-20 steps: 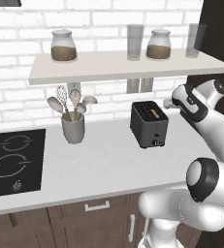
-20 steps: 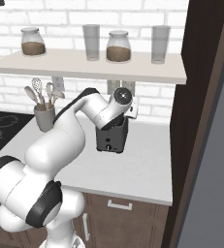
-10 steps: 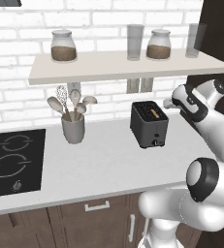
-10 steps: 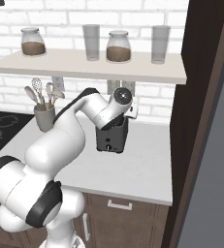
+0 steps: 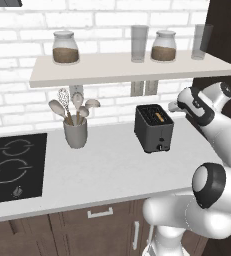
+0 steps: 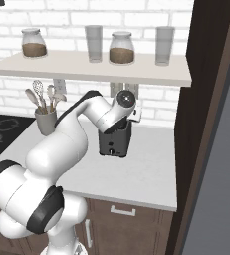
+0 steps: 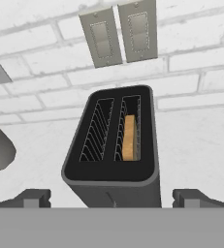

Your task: Start the toaster. Once the lever pops up, take the bread to the plate on the dining counter.

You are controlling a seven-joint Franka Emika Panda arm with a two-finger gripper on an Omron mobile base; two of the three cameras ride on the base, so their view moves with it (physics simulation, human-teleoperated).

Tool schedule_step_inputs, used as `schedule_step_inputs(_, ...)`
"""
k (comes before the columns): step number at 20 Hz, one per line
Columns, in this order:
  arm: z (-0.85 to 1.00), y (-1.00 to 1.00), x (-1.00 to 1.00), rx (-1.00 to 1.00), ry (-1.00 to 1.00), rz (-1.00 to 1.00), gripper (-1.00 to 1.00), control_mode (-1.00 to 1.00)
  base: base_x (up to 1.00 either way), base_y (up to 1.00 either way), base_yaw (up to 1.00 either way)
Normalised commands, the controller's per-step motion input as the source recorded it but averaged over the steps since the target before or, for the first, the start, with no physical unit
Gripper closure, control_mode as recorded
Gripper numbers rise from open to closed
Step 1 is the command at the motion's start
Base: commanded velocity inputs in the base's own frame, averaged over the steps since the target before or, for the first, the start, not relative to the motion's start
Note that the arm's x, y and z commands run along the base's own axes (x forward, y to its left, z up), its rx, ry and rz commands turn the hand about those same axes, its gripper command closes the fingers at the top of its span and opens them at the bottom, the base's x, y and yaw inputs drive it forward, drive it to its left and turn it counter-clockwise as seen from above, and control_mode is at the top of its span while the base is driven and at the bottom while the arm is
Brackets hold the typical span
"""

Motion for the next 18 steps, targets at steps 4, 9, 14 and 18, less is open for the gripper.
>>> schedule_step_inputs(4, 0.00, 0.00, 0.00, 0.00, 0.00, 0.00, -1.00, -1.00, 0.00, 0.00, 0.00)
schedule_step_inputs(9, 0.00, 0.00, 0.00, 0.00, 0.00, 0.00, -1.00, -1.00, 0.00, 0.00, 0.00)
schedule_step_inputs(14, 0.00, 0.00, 0.00, 0.00, 0.00, 0.00, -1.00, -1.00, 0.00, 0.00, 0.00)
schedule_step_inputs(18, 0.00, 0.00, 0.00, 0.00, 0.00, 0.00, -1.00, -1.00, 0.00, 0.00, 0.00)
